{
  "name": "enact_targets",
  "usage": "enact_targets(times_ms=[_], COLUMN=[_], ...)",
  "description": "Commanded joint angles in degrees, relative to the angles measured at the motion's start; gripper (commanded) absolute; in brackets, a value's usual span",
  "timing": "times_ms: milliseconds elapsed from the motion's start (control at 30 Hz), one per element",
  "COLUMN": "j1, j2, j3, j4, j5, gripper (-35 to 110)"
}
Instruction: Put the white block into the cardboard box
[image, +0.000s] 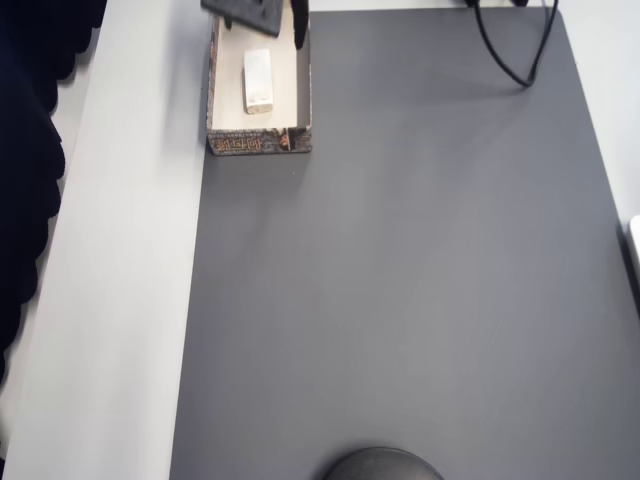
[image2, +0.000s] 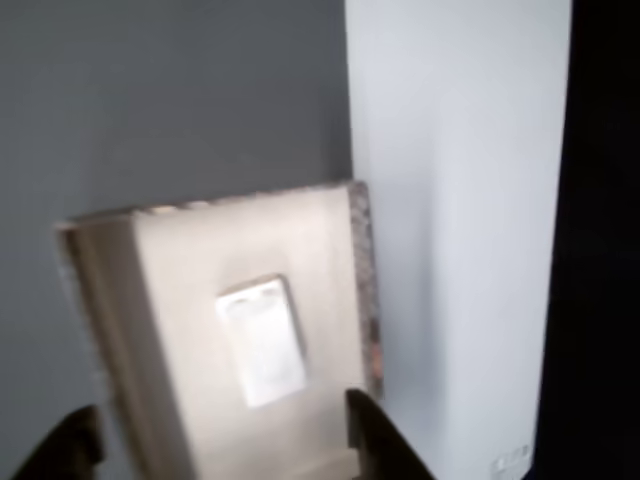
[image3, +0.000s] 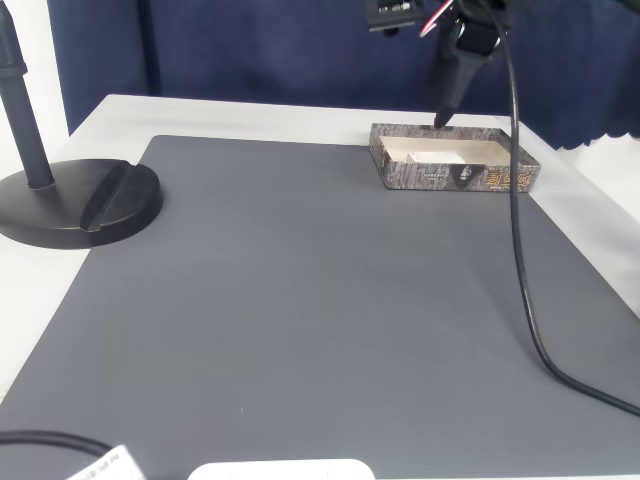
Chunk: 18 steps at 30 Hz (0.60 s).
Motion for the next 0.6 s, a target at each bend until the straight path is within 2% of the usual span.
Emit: enact_targets(times_ms=[0, 567], j1=[-2.02, -18.63], j2=[11.60, 39.46], j3=[4.13, 29.36], j4=[2.55, 2.02], j5=[-4.75, -23.64], gripper=[27, 19])
